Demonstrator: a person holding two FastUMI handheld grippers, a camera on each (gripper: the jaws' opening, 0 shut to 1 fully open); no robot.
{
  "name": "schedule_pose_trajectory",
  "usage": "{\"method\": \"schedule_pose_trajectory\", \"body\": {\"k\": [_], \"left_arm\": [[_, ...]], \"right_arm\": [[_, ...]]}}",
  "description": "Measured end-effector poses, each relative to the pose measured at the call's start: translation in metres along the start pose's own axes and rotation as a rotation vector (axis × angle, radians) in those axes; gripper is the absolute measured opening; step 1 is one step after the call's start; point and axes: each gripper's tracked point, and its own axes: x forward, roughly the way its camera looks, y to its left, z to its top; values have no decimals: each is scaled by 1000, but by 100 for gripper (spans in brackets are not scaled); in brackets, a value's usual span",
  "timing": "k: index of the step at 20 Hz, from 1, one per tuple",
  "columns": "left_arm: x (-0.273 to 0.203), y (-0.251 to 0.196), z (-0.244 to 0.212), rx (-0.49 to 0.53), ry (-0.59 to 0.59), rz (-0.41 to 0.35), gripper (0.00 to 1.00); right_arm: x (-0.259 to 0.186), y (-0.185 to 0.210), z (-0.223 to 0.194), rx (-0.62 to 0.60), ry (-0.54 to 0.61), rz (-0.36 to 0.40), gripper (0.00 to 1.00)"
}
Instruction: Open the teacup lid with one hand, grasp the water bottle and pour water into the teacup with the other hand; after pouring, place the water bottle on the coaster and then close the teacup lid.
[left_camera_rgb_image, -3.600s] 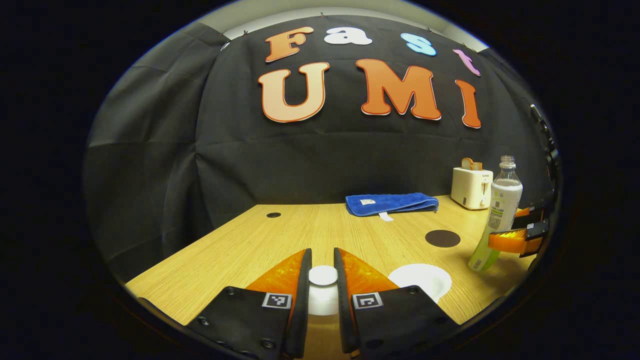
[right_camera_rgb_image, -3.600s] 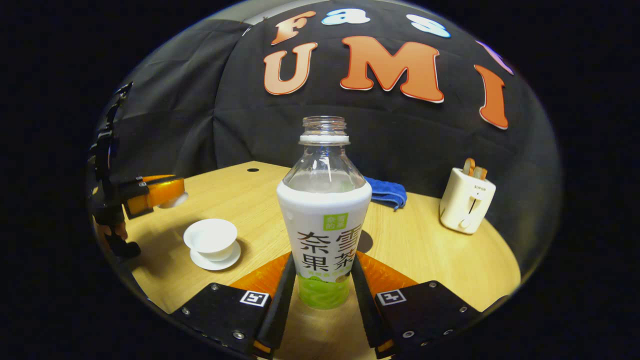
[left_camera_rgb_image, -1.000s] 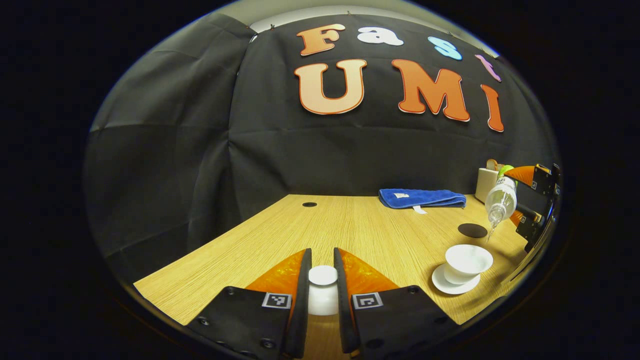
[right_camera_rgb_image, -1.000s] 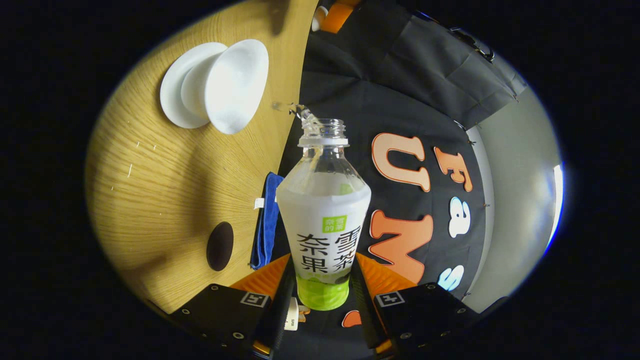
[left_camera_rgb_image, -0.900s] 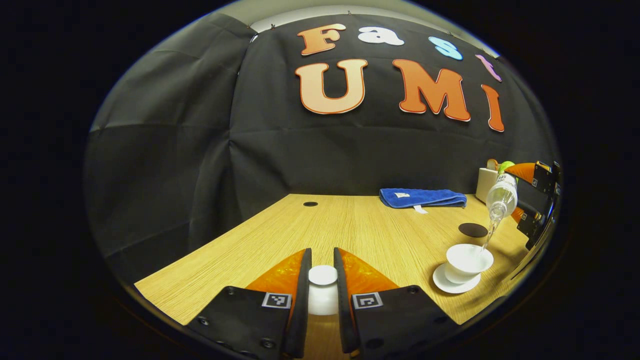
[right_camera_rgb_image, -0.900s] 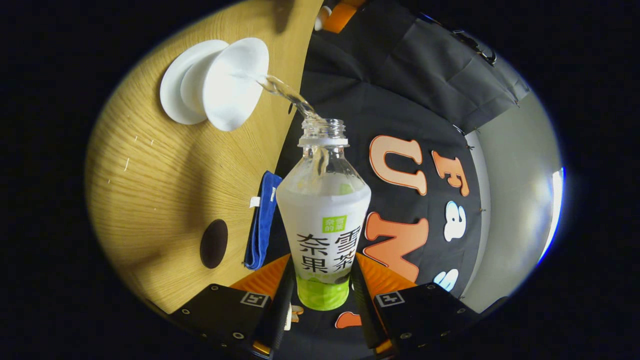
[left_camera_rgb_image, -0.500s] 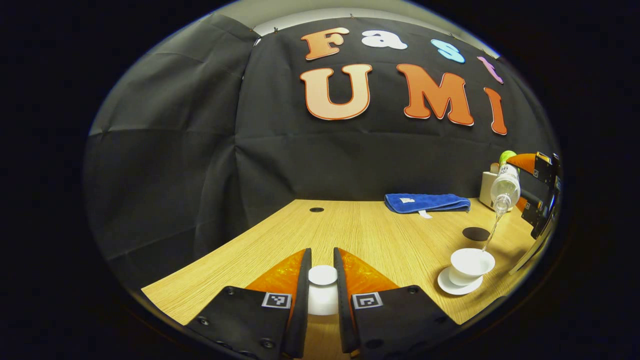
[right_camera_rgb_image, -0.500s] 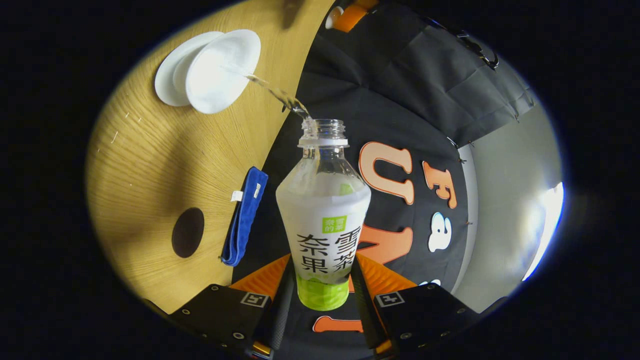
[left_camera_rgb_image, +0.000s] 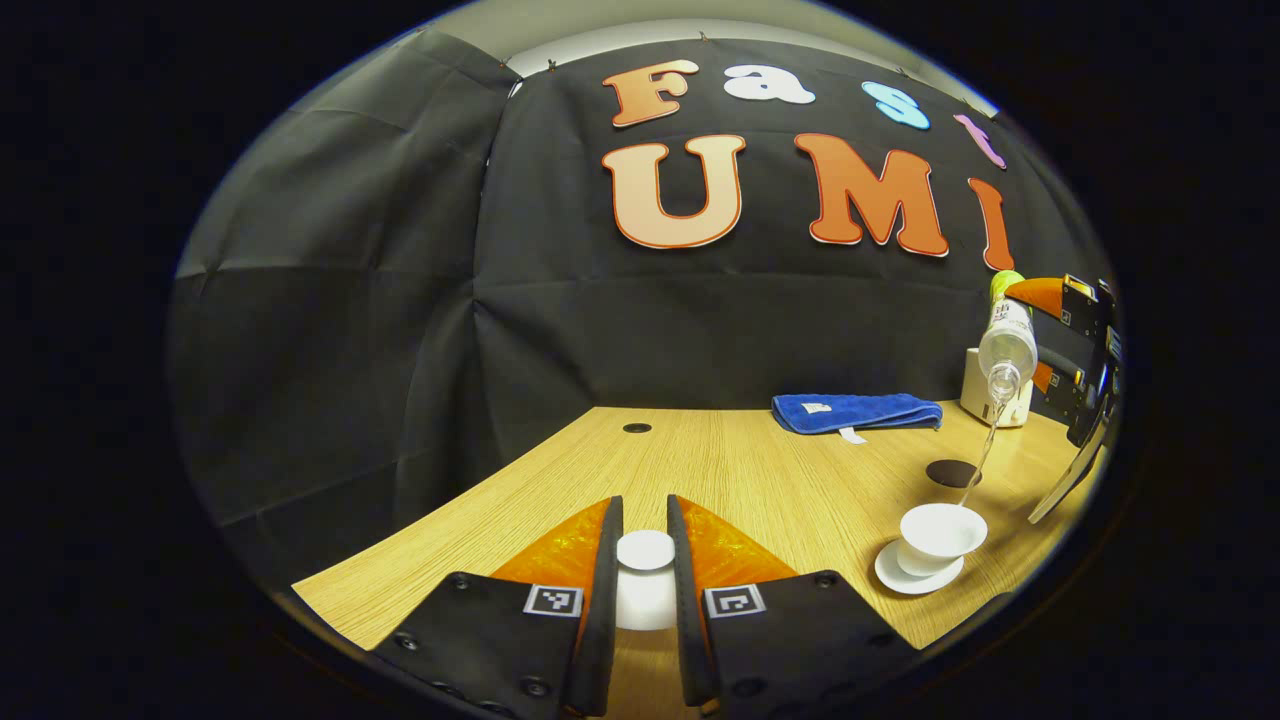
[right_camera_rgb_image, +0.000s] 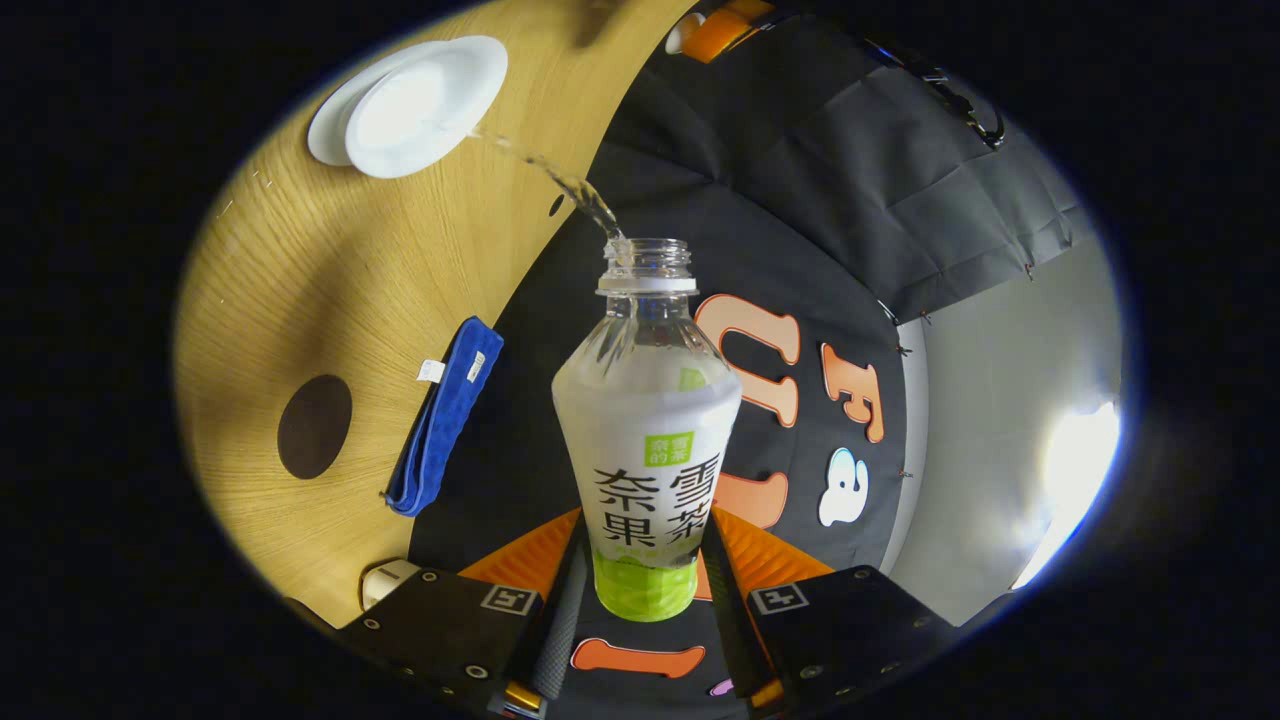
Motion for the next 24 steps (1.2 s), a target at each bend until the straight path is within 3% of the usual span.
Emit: {"method": "schedule_pose_trajectory", "body": {"k": [12,16,24], "left_arm": [[-3,0,3,0,2,-5,30],[-4,-2,6,1,-3,-12,30],[-11,-8,7,12,-11,-17,31]], "right_arm": [[-4,-20,29,-125,-105,-106,63],[-12,-21,41,-168,-152,-112,66],[-13,-2,60,-169,-185,-83,63]]}}
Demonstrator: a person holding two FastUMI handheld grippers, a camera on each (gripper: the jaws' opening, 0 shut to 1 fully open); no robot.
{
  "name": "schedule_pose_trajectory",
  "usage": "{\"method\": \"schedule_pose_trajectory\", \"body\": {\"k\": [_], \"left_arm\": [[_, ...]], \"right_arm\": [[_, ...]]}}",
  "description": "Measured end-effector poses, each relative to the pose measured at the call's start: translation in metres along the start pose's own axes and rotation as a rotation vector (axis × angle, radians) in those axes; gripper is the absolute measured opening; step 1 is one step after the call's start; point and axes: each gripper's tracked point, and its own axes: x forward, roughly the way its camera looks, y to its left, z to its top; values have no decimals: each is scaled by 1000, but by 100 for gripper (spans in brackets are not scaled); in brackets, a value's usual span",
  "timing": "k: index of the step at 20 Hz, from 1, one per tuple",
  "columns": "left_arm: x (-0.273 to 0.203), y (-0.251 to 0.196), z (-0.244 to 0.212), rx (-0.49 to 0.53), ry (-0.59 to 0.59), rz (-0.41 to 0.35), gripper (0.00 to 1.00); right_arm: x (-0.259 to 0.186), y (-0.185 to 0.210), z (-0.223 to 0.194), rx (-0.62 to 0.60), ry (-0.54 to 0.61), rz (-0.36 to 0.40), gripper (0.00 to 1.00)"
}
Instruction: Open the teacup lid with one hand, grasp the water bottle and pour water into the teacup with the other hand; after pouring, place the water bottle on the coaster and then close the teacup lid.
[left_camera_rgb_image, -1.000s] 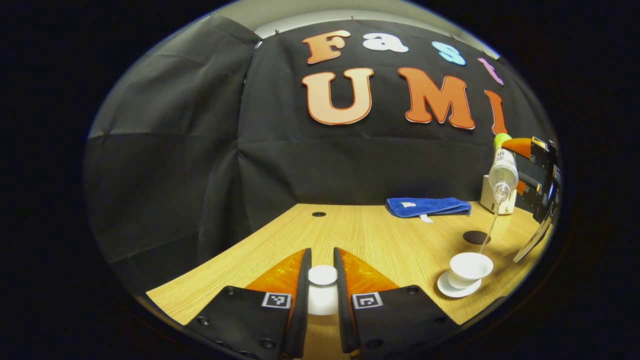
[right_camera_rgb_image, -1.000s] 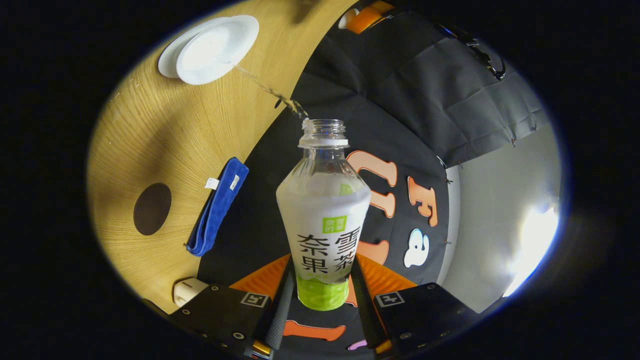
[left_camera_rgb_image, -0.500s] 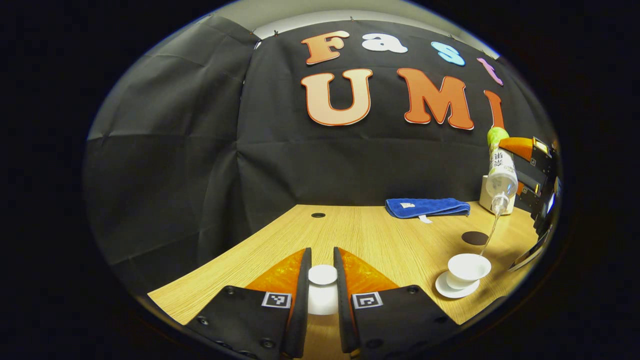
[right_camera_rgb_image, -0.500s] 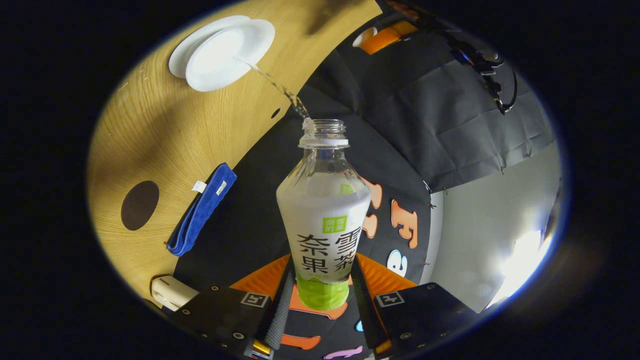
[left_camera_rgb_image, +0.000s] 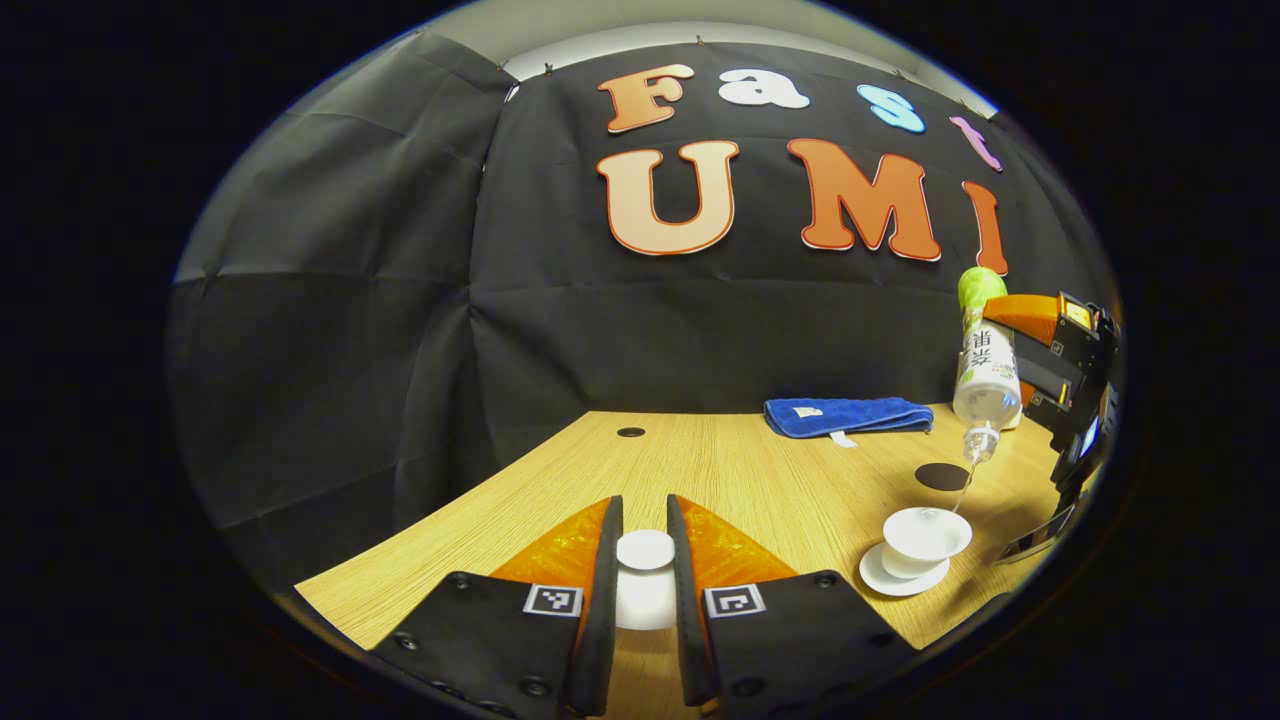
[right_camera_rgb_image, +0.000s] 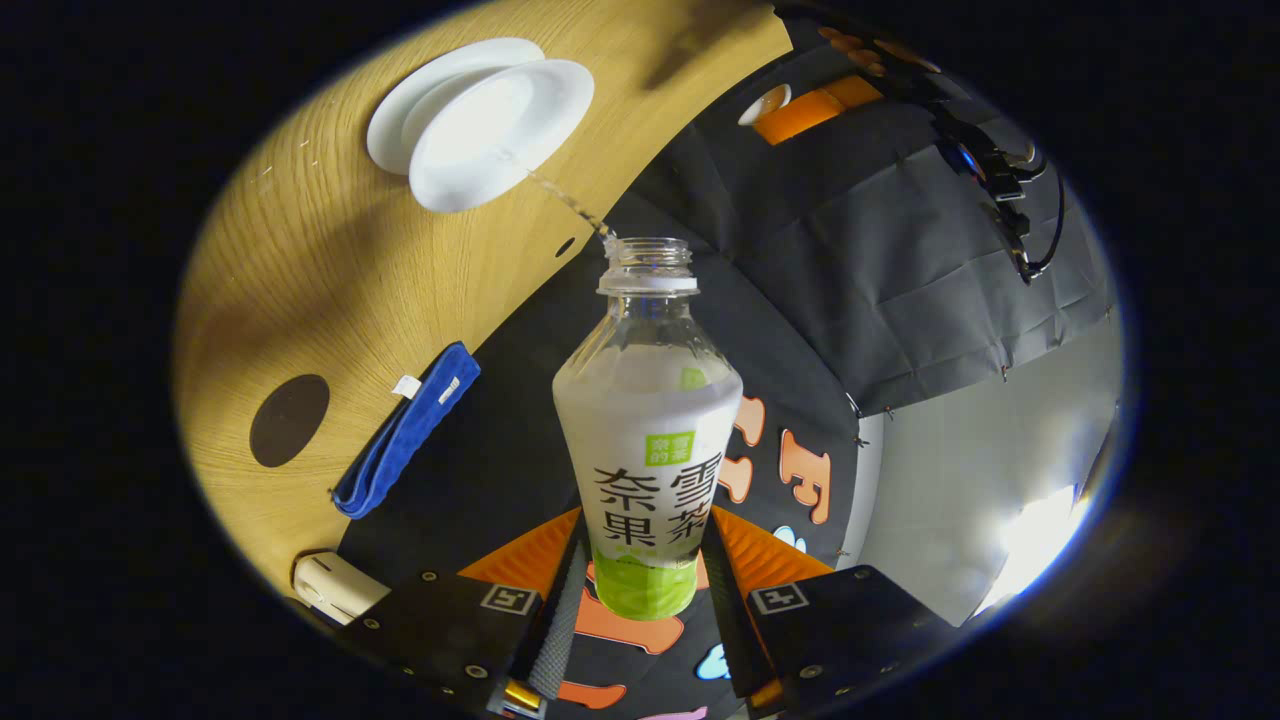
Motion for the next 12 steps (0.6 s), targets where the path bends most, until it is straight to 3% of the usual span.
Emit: {"method": "schedule_pose_trajectory", "body": {"k": [5,9,12], "left_arm": [[-3,-21,4,-4,-13,-40,30],[-5,-33,16,1,-38,-63,30],[-7,-45,27,-6,-60,-82,28]], "right_arm": [[-10,39,21,205,13,122,63],[-15,55,23,523,69,233,63],[-15,50,9,745,137,257,64]]}}
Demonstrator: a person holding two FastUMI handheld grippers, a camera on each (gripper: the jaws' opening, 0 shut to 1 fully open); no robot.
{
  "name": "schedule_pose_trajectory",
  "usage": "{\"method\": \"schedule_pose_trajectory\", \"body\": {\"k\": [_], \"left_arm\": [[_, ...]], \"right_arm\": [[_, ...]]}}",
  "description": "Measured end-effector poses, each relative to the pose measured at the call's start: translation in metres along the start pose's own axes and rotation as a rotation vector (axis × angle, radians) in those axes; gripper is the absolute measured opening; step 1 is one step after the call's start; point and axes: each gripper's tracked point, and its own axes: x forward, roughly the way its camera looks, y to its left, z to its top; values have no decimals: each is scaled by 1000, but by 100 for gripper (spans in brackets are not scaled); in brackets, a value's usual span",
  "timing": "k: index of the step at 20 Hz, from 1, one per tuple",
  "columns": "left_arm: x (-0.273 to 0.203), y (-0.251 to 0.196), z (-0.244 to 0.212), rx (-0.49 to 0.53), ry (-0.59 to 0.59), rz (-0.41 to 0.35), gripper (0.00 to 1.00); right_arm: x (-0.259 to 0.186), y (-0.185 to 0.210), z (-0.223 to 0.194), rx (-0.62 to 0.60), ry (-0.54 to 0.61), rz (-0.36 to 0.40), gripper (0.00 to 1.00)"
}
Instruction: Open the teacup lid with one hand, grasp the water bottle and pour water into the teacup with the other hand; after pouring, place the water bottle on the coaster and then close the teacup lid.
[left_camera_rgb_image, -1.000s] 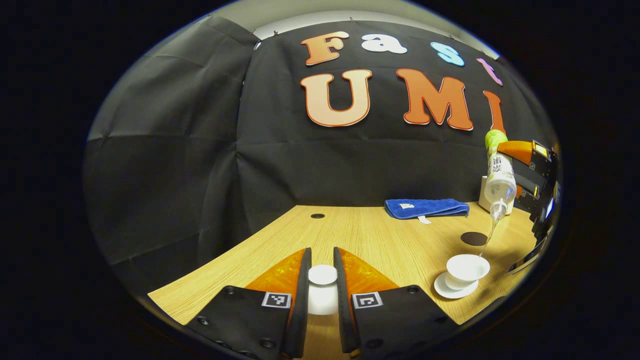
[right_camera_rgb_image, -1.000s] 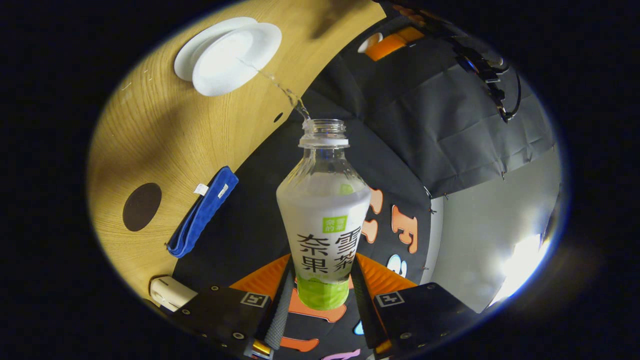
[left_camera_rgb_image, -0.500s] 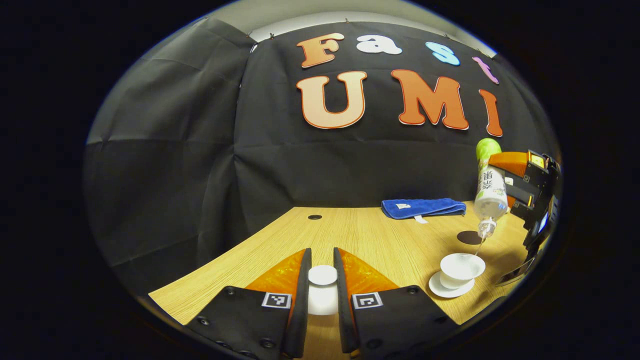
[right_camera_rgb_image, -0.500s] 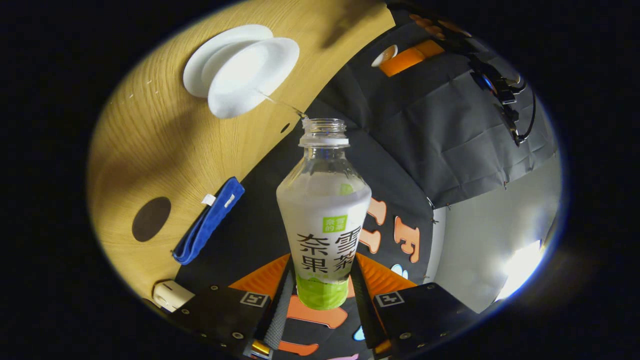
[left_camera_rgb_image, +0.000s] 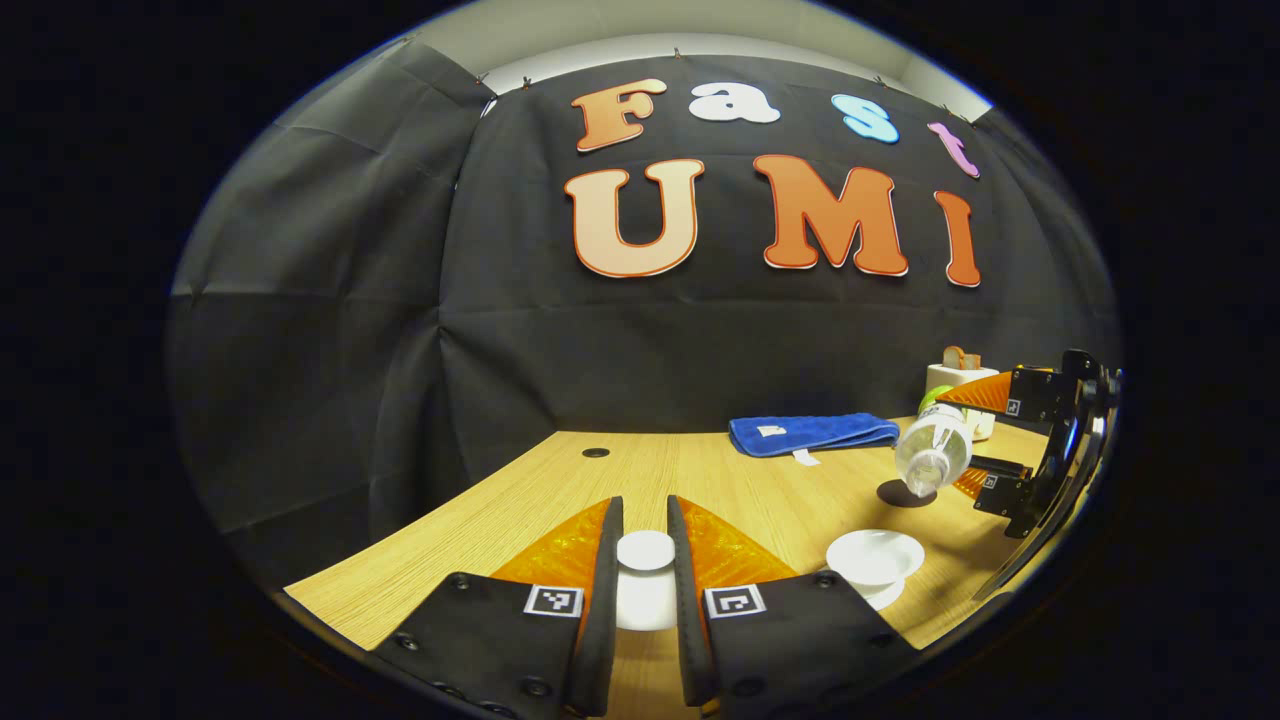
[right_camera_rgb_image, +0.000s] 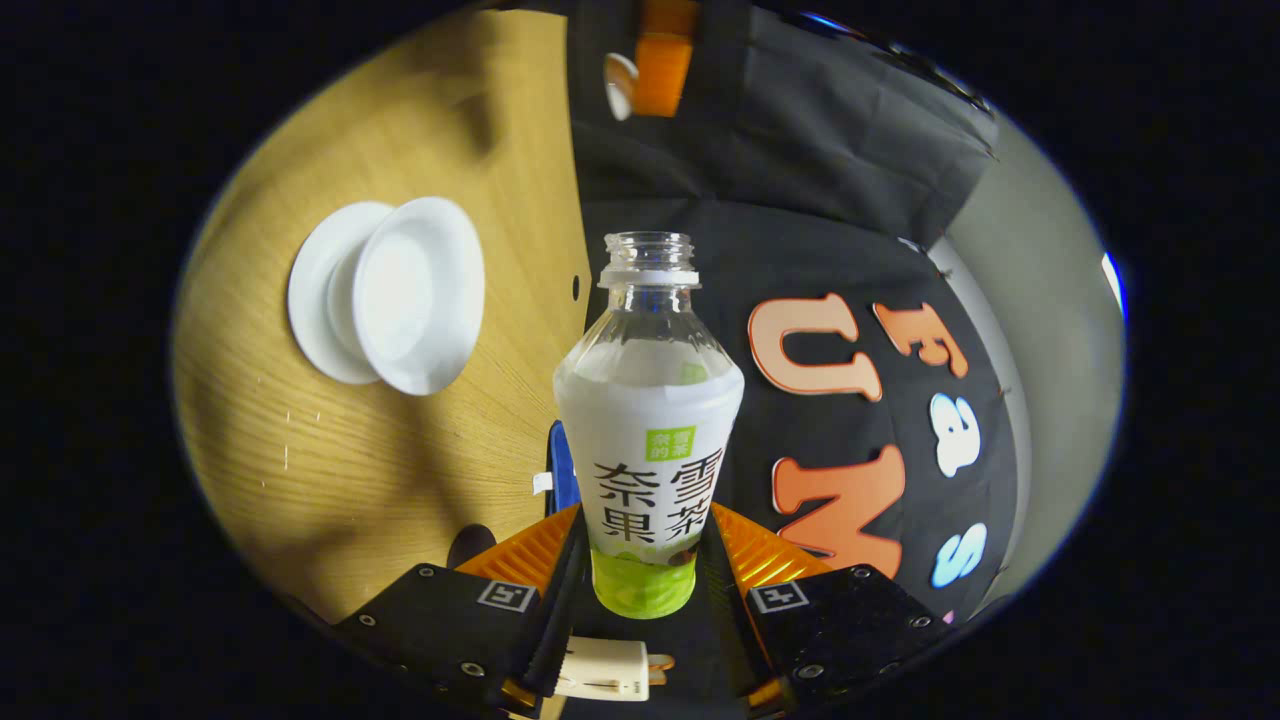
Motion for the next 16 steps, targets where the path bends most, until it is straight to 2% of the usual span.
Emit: {"method": "schedule_pose_trajectory", "body": {"k": [9,13,16], "left_arm": [[5,-52,25,4,-62,-90,30],[8,-76,35,-9,-87,-128,30],[8,-92,41,-23,-100,-153,30]], "right_arm": [[19,-67,-66,603,123,-85,64],[26,-85,-95,869,137,-106,64],[32,-85,-103,1053,132,-91,64]]}}
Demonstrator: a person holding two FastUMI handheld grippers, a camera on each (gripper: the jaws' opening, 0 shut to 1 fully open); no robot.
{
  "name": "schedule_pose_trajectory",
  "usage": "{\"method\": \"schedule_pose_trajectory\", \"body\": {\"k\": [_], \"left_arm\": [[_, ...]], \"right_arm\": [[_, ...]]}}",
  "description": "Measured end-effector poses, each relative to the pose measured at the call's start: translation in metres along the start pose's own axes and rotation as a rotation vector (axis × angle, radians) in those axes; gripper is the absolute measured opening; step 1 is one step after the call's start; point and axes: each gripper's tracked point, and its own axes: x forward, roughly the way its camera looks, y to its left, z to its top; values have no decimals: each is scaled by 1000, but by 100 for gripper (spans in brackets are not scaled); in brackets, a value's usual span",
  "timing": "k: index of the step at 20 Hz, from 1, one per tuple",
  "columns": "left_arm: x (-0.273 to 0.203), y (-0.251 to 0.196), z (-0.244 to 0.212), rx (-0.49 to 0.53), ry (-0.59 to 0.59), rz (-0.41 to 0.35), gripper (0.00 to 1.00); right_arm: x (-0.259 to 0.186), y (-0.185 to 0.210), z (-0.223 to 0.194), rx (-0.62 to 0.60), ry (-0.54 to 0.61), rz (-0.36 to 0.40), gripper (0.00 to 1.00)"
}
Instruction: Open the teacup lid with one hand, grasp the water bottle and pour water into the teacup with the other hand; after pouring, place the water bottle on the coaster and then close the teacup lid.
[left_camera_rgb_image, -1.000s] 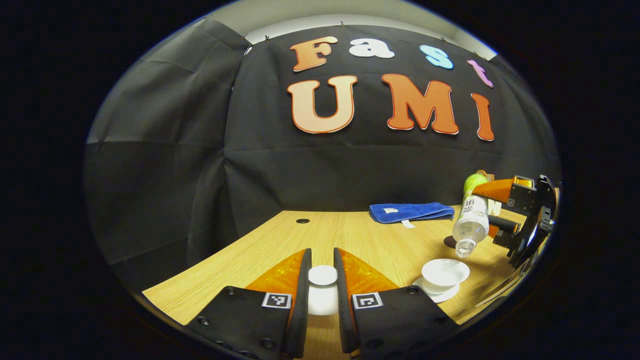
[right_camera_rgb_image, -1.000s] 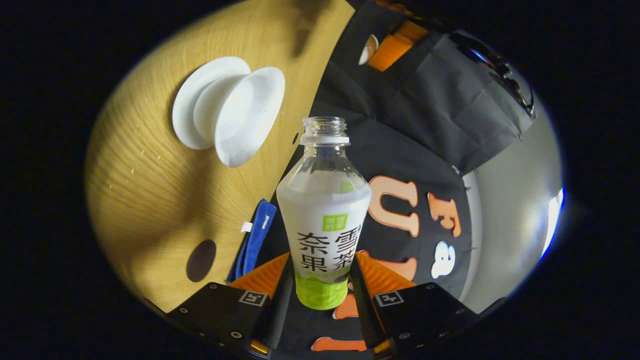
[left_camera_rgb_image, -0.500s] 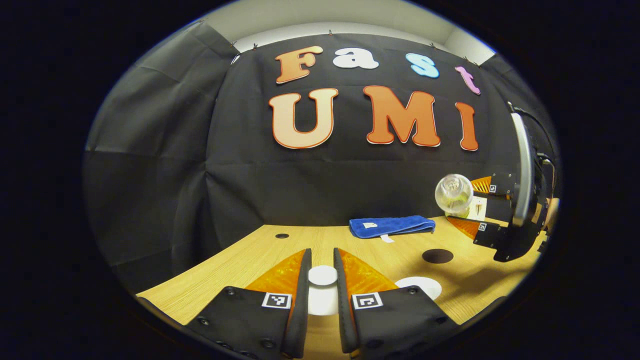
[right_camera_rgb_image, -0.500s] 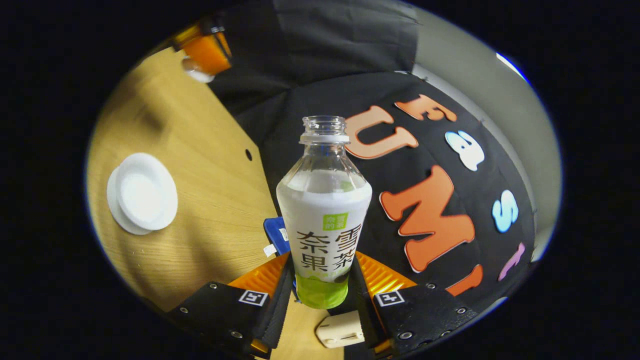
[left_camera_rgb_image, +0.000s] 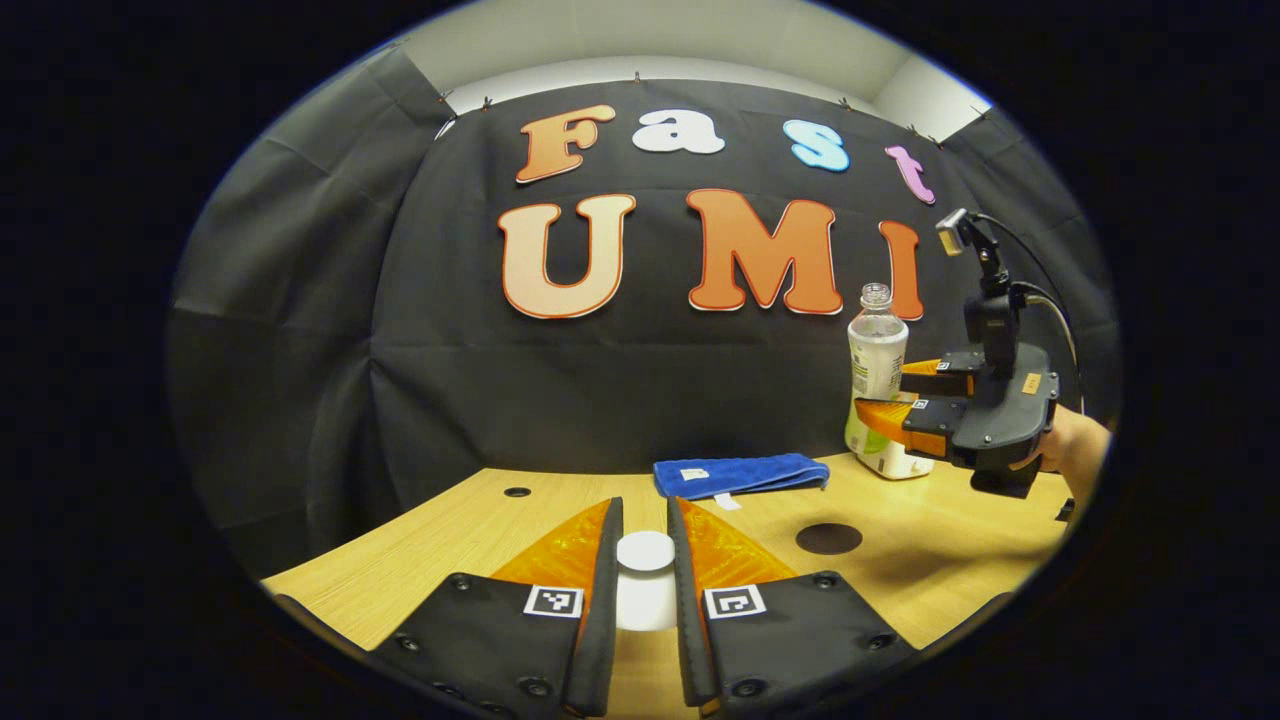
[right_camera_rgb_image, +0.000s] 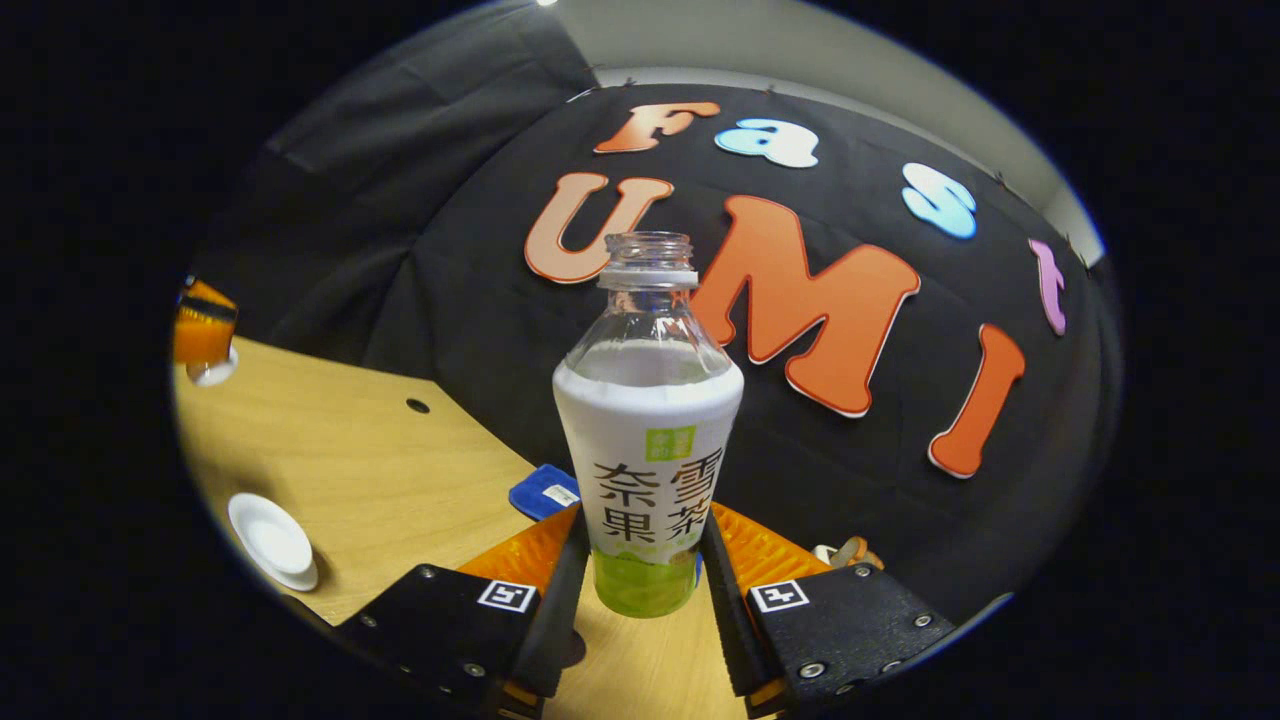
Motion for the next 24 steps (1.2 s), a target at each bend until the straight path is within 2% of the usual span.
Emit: {"method": "schedule_pose_trajectory", "body": {"k": [7,9,17,19,24], "left_arm": [[2,-27,7,-7,-16,-35,28],[4,-30,4,-7,-11,-37,28],[16,-36,-10,-21,31,-40,30],[18,-37,-11,-20,37,-44,28],[22,-43,-18,-14,54,-56,30]], "right_arm": [[23,12,-47,287,111,75,64],[30,18,-67,329,160,85,64],[37,39,-120,340,296,122,64],[33,47,-133,342,332,141,64],[29,53,-142,324,359,152,64]]}}
